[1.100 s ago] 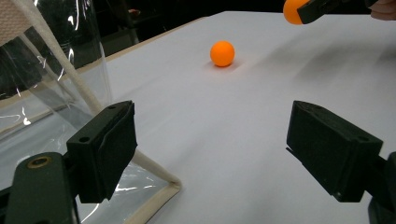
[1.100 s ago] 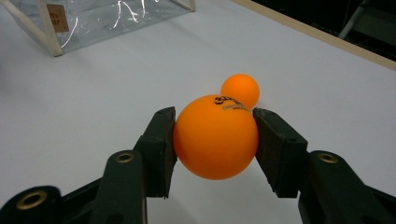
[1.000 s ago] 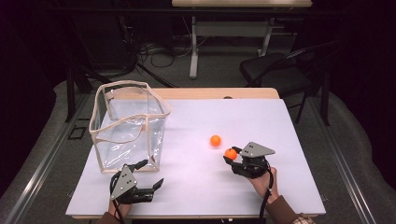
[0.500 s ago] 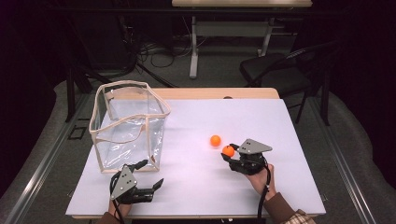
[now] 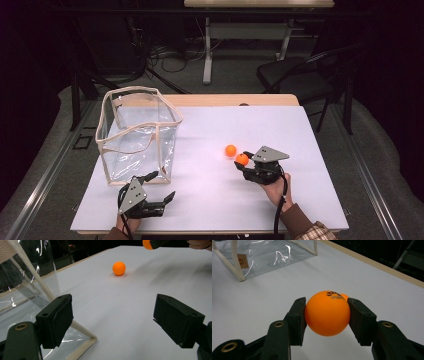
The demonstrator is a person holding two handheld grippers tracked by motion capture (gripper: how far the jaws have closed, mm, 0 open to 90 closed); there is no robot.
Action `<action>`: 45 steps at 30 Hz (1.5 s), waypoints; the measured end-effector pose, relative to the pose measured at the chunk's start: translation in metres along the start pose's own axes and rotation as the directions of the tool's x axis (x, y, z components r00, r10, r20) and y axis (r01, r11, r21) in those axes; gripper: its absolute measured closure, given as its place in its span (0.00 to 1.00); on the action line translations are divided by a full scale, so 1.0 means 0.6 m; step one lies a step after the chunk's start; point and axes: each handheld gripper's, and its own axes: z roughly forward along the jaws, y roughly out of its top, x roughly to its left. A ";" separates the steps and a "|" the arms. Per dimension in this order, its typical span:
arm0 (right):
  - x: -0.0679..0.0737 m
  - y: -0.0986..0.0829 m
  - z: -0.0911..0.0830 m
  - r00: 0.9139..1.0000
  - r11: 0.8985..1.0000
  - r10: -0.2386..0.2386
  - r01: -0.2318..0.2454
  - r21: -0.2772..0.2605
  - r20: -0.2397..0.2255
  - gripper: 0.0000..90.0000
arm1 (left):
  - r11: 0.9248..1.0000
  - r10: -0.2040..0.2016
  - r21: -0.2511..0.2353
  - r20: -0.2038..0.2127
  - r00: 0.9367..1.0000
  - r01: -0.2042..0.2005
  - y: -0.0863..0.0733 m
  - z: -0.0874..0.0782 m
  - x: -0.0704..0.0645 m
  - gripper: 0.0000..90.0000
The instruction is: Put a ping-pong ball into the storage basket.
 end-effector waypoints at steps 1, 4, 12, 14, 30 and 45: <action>0.000 0.001 0.001 1.000 1.000 -0.001 0.001 0.000 -0.002 0.57 | 1.000 -0.001 -0.001 0.000 1.000 0.001 0.000 0.000 0.000 0.18; 0.002 0.003 0.005 1.000 1.000 -0.004 0.004 -0.002 -0.007 0.57 | 1.000 0.003 -0.001 0.000 1.000 -0.003 0.000 0.000 0.000 0.18; 0.004 0.009 0.013 1.000 1.000 -0.007 0.007 0.001 -0.012 0.57 | 1.000 0.001 -0.001 -0.003 1.000 -0.001 0.000 -0.001 0.000 0.18; 0.003 0.011 0.015 1.000 1.000 -0.007 0.007 0.001 -0.013 0.57 | 1.000 -0.001 -0.001 -0.003 1.000 0.001 0.000 -0.001 0.000 0.18; 0.000 0.030 0.032 0.999 1.000 0.001 -0.001 -0.014 -0.032 0.57 | 1.000 -0.003 -0.003 -0.004 1.000 0.003 0.000 0.000 0.001 0.18; 0.002 0.050 0.048 0.999 0.999 -0.009 0.008 -0.032 -0.045 0.57 | 1.000 0.000 -0.003 0.001 1.000 0.000 0.000 0.000 0.000 0.18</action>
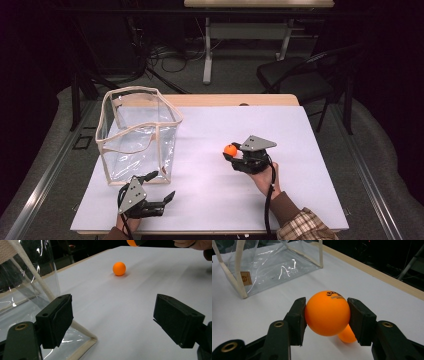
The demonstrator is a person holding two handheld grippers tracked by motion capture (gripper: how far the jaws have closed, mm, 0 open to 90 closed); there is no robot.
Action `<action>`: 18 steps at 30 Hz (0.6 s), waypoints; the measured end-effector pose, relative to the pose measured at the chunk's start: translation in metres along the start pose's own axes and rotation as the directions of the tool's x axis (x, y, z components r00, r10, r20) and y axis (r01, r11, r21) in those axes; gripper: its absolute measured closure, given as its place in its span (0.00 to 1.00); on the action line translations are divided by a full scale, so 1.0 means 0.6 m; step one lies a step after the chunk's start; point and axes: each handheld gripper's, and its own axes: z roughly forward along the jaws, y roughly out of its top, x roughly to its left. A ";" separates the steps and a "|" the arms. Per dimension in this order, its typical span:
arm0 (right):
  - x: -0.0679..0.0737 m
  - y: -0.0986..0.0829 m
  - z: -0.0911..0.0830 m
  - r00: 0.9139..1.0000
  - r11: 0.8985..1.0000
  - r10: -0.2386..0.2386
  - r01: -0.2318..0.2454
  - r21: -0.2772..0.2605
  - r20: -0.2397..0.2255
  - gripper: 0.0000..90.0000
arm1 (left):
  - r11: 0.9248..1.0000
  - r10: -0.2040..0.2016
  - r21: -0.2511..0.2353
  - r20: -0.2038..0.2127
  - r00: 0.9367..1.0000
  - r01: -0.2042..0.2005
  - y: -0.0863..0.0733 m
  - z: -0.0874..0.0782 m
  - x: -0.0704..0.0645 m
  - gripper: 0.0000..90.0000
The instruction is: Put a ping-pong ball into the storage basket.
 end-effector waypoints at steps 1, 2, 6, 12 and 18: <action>0.000 0.001 0.001 1.000 1.000 0.003 -0.003 0.000 -0.002 0.57 | 1.000 0.000 0.001 -0.001 1.000 0.000 0.000 0.000 0.000 0.18; 0.000 0.003 0.002 1.000 1.000 -0.001 0.001 -0.001 -0.004 0.57 | 1.000 -0.001 0.000 -0.003 1.000 0.001 0.000 0.000 0.000 0.18; 0.001 0.007 0.007 1.000 1.000 -0.003 0.003 -0.007 -0.004 0.57 | 1.000 0.000 0.000 -0.002 1.000 0.000 0.000 0.000 0.000 0.18; 0.002 0.011 0.013 1.000 1.000 -0.001 0.000 -0.008 -0.008 0.57 | 1.000 -0.001 0.002 -0.001 1.000 0.001 0.000 0.000 0.000 0.18; 0.002 0.024 0.017 1.000 1.000 -0.009 0.009 -0.021 -0.011 0.57 | 1.000 0.000 -0.001 0.000 1.000 0.000 0.000 0.000 0.000 0.18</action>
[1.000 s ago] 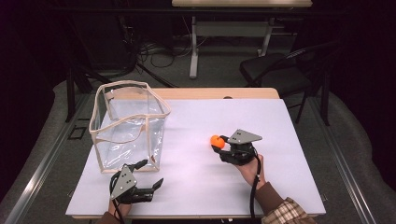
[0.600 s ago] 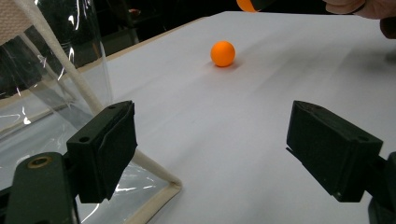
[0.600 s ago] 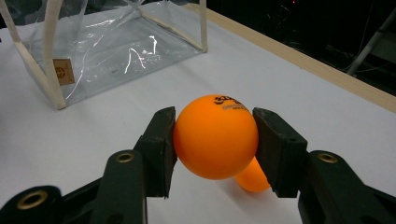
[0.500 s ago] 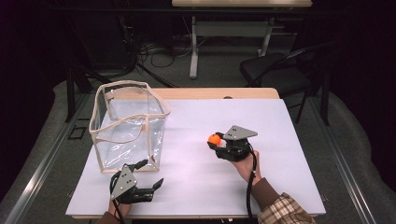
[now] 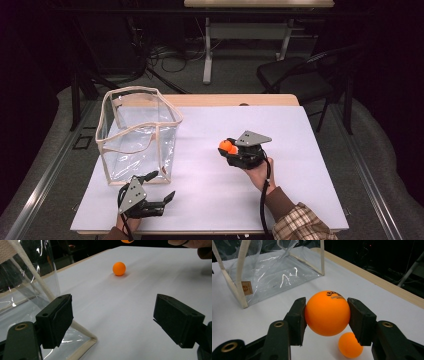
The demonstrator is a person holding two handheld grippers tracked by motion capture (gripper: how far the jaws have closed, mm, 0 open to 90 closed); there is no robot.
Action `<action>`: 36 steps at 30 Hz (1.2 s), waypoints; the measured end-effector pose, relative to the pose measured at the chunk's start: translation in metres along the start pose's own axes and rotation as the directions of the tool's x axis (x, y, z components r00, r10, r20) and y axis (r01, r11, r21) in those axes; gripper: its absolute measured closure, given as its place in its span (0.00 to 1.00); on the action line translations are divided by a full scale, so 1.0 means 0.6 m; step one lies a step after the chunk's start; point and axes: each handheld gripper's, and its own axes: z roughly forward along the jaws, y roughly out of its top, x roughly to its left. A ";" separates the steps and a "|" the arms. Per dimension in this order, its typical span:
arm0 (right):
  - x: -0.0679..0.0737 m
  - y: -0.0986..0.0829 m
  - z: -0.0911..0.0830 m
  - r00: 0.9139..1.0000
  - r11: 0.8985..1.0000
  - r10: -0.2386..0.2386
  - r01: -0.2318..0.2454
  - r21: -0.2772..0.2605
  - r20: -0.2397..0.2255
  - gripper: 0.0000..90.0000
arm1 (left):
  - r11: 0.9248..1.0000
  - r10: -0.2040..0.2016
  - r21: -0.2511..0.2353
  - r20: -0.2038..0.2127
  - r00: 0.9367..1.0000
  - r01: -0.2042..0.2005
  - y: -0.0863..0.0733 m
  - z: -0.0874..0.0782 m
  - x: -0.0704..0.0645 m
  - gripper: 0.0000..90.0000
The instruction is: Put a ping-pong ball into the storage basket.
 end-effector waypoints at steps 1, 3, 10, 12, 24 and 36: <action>0.001 0.001 0.001 1.000 1.000 -0.001 0.001 -0.002 0.000 0.57 | 1.000 -0.001 -0.001 0.000 1.000 0.001 0.000 0.000 0.000 0.18; 0.002 0.004 0.004 1.000 1.000 -0.005 0.005 -0.002 -0.002 0.57 | 1.000 -0.004 0.004 0.000 1.000 0.004 0.000 0.001 0.000 0.18; 0.005 0.011 0.015 1.000 1.000 -0.007 0.007 -0.005 -0.014 0.57 | 1.000 -0.001 0.002 -0.001 1.000 0.001 0.000 0.000 0.000 0.18; 0.004 0.013 0.018 1.000 1.000 -0.002 0.002 -0.005 -0.019 0.57 | 1.000 -0.001 0.002 -0.001 1.000 0.001 0.000 0.000 0.000 0.18; 0.008 0.029 0.031 0.999 1.000 -0.012 0.012 -0.011 -0.031 0.57 | 1.000 0.000 0.005 0.000 1.000 0.000 0.000 0.000 0.000 0.18; 0.009 0.045 0.045 0.999 1.000 -0.018 0.017 -0.024 -0.041 0.57 | 1.000 0.000 0.004 -0.001 1.000 0.000 0.000 0.001 0.000 0.18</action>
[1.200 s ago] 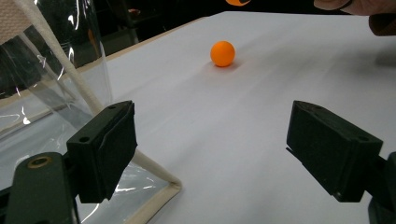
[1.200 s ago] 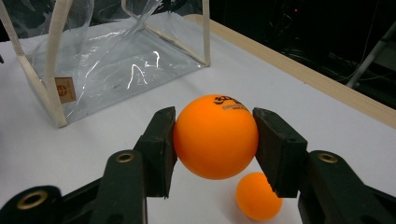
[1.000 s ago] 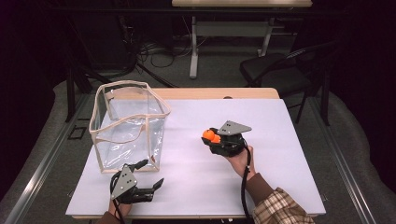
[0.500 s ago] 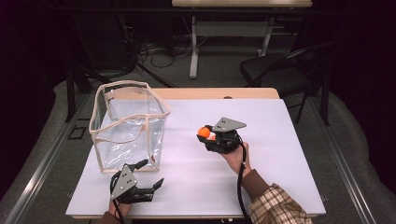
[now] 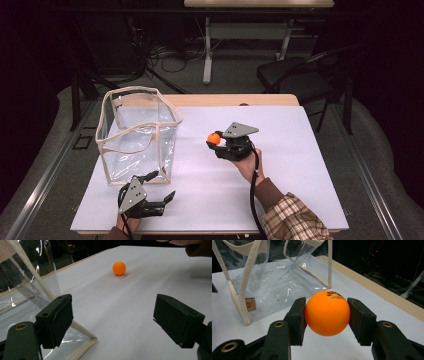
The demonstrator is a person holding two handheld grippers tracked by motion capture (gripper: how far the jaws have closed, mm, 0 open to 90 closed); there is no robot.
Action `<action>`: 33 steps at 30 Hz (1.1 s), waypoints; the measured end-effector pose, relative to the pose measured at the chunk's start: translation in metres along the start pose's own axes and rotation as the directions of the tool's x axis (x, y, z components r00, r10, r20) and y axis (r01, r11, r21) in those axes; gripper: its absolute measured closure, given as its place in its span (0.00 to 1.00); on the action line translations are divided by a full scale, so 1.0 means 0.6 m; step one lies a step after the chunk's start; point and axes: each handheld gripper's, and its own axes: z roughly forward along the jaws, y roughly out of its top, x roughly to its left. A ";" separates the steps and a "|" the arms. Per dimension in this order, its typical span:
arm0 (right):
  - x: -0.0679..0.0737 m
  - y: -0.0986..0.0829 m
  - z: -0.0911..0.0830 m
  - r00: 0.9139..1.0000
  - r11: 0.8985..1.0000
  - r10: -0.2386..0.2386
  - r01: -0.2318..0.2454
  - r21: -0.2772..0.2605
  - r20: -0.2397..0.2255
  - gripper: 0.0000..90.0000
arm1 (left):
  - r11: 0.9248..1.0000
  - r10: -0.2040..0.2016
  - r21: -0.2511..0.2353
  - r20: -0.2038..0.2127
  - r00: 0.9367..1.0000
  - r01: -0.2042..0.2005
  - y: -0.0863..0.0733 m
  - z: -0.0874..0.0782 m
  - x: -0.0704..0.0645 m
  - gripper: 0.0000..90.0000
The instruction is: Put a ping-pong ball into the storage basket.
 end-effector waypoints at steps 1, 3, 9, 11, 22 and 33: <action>0.000 0.002 0.001 1.000 1.000 0.006 -0.006 -0.003 -0.003 0.57 | 1.000 -0.003 0.000 0.001 1.000 0.003 0.000 0.000 0.000 0.18; 0.000 0.004 0.002 1.000 1.000 0.003 -0.003 -0.004 -0.003 0.57 | 1.000 0.000 0.001 0.000 1.000 0.000 0.000 0.000 0.000 0.18; 0.001 0.011 0.007 1.000 1.000 -0.001 0.001 -0.006 -0.004 0.57 | 1.000 -0.003 0.001 0.002 1.000 0.003 0.000 0.000 -0.001 0.18; 0.001 0.013 0.007 1.000 1.000 -0.003 0.003 -0.009 -0.005 0.57 | 1.000 -0.003 0.000 0.002 1.000 0.003 0.000 0.000 -0.001 0.18; 0.005 0.027 0.017 1.000 1.000 -0.012 0.011 -0.006 -0.012 0.57 | 1.000 -0.008 0.000 0.002 1.000 0.008 -0.001 0.000 0.000 0.18; 0.001 0.054 0.021 1.000 0.999 -0.014 0.013 -0.033 -0.015 0.57 | 1.000 -0.003 -0.002 0.003 1.000 0.003 0.000 0.001 -0.001 0.18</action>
